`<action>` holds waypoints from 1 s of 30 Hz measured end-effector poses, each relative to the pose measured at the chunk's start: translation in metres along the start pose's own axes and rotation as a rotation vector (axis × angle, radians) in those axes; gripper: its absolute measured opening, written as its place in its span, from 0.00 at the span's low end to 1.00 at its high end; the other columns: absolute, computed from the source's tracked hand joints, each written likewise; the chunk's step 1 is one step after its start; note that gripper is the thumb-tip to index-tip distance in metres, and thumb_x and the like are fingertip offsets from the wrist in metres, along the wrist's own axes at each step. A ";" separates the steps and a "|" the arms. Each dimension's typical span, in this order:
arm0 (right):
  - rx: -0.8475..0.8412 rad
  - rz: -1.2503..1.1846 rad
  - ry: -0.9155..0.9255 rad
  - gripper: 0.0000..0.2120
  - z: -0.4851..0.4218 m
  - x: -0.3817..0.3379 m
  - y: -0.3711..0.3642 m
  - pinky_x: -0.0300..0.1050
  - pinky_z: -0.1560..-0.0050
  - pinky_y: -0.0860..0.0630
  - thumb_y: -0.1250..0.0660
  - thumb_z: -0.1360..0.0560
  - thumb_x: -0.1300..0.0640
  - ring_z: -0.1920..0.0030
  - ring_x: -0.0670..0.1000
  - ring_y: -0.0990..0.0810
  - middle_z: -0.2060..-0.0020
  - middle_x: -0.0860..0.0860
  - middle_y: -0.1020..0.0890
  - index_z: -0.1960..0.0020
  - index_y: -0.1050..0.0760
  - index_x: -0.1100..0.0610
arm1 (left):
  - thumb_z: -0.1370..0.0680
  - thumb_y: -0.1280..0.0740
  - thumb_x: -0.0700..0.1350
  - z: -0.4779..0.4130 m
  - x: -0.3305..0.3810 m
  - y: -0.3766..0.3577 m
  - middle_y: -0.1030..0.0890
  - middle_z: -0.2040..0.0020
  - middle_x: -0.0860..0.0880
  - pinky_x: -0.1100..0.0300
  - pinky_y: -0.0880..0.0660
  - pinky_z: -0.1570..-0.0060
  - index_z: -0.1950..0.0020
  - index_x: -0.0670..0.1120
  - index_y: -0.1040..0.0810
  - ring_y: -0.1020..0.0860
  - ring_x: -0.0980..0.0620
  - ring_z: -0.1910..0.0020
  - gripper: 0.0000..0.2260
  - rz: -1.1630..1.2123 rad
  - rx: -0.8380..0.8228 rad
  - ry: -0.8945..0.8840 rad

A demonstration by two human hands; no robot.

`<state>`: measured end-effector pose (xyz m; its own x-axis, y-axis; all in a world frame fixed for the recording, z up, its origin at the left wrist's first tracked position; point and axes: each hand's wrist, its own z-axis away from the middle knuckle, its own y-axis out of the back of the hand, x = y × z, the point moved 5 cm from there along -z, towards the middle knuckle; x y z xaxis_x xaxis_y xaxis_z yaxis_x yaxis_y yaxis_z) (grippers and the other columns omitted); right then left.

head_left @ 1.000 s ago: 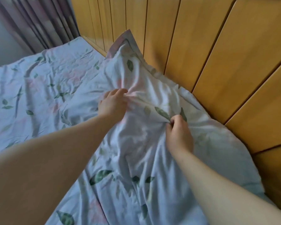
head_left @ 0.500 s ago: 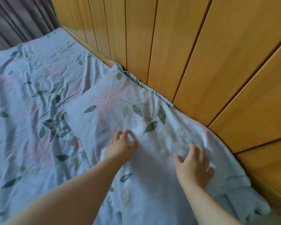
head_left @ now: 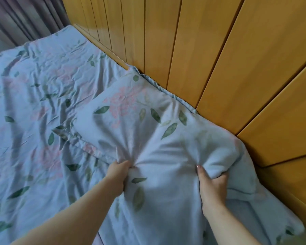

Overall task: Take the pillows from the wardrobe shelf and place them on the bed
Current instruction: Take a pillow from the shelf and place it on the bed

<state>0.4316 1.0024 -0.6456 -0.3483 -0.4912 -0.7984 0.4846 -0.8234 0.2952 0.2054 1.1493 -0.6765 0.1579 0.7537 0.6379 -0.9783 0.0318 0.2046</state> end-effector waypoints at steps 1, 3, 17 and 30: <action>-0.002 -0.005 0.036 0.29 0.004 -0.008 -0.001 0.51 0.41 0.29 0.28 0.30 0.52 0.40 0.60 0.25 0.37 0.57 0.24 0.33 0.34 0.56 | 0.27 0.38 0.34 0.004 0.010 0.007 0.21 0.58 0.38 0.52 0.24 0.59 0.52 0.37 0.24 0.22 0.42 0.61 0.06 -0.012 0.004 -0.072; -0.015 -0.010 0.089 0.27 0.012 -0.020 -0.001 0.48 0.42 0.30 0.29 0.29 0.53 0.40 0.60 0.25 0.37 0.57 0.24 0.34 0.33 0.57 | 0.27 0.41 0.32 0.015 0.026 0.020 0.24 0.63 0.40 0.54 0.27 0.61 0.60 0.40 0.25 0.25 0.44 0.64 0.07 -0.007 -0.014 -0.167; -0.026 0.211 -0.211 0.28 0.036 0.044 0.009 0.56 0.38 0.30 0.28 0.31 0.50 0.39 0.66 0.26 0.38 0.67 0.25 0.39 0.31 0.66 | 0.19 0.46 0.52 0.039 -0.019 0.041 0.23 0.53 0.45 0.55 0.28 0.62 0.44 0.42 0.25 0.24 0.46 0.58 0.16 0.080 -0.025 0.147; 0.015 0.163 -0.107 0.22 0.025 0.047 0.004 0.53 0.46 0.31 0.32 0.26 0.51 0.42 0.64 0.26 0.40 0.65 0.25 0.42 0.32 0.65 | 0.24 0.35 0.38 -0.027 -0.021 0.049 0.20 0.58 0.39 0.56 0.23 0.71 0.42 0.38 0.25 0.22 0.43 0.63 0.12 0.271 -0.086 0.128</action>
<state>0.3972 0.9695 -0.6691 -0.3501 -0.6452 -0.6791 0.5298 -0.7343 0.4244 0.1510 1.1529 -0.6997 -0.1231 0.8186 0.5610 -0.9911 -0.1306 -0.0270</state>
